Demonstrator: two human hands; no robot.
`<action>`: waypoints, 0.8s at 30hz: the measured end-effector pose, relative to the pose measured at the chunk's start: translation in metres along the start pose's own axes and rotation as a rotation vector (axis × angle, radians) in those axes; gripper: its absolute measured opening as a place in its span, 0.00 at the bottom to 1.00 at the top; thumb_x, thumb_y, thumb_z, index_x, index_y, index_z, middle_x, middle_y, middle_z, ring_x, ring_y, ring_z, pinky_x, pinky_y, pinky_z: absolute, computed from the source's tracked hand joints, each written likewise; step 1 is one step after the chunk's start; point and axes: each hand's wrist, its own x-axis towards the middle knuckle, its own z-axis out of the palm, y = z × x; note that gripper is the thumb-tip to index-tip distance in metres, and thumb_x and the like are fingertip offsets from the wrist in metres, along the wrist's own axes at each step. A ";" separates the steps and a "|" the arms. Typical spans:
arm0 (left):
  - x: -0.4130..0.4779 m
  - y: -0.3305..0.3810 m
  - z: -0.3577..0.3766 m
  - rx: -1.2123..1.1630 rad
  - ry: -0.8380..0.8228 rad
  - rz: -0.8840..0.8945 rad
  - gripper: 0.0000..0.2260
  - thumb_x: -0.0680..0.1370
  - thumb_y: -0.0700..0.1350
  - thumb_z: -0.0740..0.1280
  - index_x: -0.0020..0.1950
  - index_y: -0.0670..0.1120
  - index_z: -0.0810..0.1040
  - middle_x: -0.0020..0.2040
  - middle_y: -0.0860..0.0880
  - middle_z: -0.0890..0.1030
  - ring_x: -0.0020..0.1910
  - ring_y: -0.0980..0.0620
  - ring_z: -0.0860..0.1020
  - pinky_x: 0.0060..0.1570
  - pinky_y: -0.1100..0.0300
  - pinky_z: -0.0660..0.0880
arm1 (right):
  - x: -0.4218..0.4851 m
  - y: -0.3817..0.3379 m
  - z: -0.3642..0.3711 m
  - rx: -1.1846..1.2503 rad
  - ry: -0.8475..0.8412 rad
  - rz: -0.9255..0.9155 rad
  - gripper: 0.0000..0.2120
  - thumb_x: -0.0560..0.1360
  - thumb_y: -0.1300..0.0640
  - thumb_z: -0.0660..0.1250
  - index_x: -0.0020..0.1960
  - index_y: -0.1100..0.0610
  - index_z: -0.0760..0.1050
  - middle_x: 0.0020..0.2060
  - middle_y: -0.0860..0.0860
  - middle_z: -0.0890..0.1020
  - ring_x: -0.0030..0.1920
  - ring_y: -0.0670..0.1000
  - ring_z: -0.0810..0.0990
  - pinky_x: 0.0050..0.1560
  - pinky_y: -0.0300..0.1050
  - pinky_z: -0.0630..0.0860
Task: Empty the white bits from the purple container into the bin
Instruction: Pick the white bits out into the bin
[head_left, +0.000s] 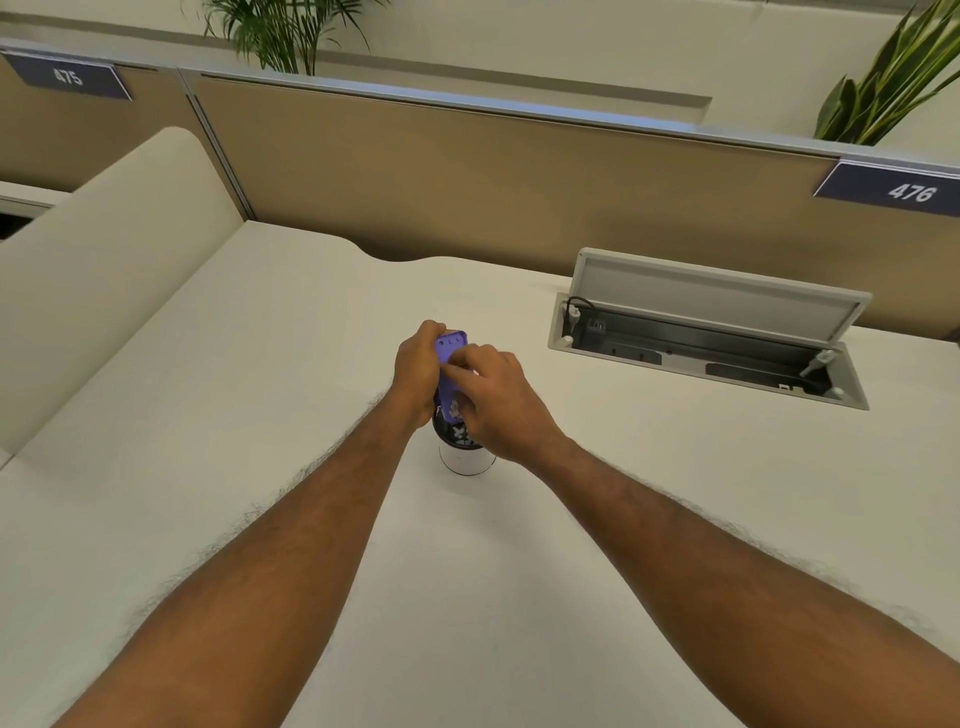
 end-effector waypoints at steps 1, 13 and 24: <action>0.001 0.000 -0.001 0.006 0.007 -0.002 0.11 0.78 0.50 0.58 0.41 0.47 0.75 0.40 0.45 0.78 0.39 0.47 0.76 0.43 0.54 0.76 | -0.005 0.002 0.004 -0.005 -0.018 -0.019 0.13 0.68 0.67 0.69 0.53 0.62 0.78 0.47 0.58 0.80 0.44 0.59 0.76 0.47 0.55 0.74; -0.002 0.008 0.002 0.072 -0.014 0.075 0.18 0.72 0.53 0.59 0.49 0.39 0.76 0.46 0.37 0.78 0.43 0.40 0.75 0.46 0.50 0.73 | -0.012 0.026 0.006 0.068 0.022 0.101 0.11 0.72 0.66 0.66 0.52 0.58 0.80 0.47 0.53 0.82 0.47 0.57 0.75 0.45 0.51 0.70; -0.001 0.012 0.004 0.226 -0.060 0.224 0.09 0.74 0.45 0.58 0.43 0.47 0.79 0.46 0.43 0.81 0.47 0.43 0.78 0.56 0.42 0.75 | -0.013 0.024 0.007 0.132 -0.031 0.075 0.10 0.71 0.68 0.65 0.48 0.59 0.82 0.45 0.53 0.84 0.44 0.57 0.76 0.45 0.52 0.74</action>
